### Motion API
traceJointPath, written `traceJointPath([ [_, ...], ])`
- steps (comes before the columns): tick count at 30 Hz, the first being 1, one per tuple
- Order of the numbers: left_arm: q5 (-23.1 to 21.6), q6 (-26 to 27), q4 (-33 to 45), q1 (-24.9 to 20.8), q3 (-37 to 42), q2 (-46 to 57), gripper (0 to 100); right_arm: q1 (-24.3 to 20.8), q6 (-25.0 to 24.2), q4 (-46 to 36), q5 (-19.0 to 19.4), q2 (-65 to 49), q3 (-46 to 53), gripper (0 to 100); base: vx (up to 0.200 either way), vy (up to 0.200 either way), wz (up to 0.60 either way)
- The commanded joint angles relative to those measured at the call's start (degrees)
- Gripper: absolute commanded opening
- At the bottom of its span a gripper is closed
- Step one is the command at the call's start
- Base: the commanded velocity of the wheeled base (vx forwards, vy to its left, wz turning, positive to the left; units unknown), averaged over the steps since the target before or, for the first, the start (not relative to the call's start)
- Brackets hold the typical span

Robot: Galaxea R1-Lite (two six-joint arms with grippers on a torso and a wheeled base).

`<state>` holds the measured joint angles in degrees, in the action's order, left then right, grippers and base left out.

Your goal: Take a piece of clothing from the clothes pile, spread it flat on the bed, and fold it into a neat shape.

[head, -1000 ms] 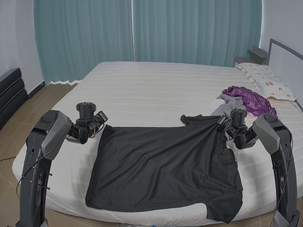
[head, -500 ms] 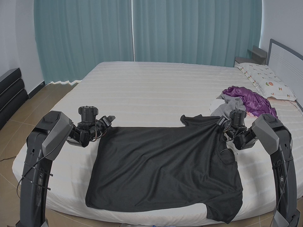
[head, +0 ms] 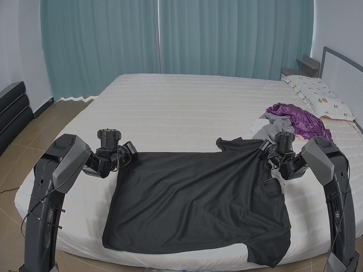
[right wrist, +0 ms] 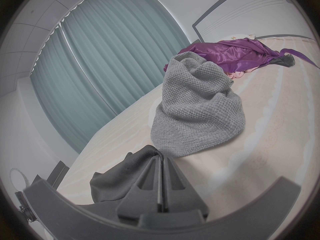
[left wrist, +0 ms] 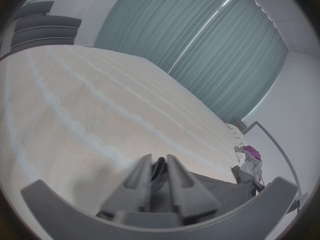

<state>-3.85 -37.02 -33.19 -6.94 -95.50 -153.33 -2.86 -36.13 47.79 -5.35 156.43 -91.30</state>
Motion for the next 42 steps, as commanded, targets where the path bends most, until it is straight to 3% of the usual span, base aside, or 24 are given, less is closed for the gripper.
traceJointPath([
  [1,0.16,0.99,-0.12,1.05,-0.12,-0.04,0,0.05,0.01,-0.06,-0.01,0.02,-0.02,0,0.000,0.000,0.00],
  [17,2.89,1.08,0.15,2.72,-4.52,0.05,0,0.49,-0.08,0.38,-0.01,-0.25,-0.90,0,0.000,0.000,0.00],
  [42,6.40,0.81,0.41,4.21,-11.46,-2.50,0,-0.48,0.54,0.55,-0.89,2.30,-11.01,0,0.000,0.000,0.00],
])
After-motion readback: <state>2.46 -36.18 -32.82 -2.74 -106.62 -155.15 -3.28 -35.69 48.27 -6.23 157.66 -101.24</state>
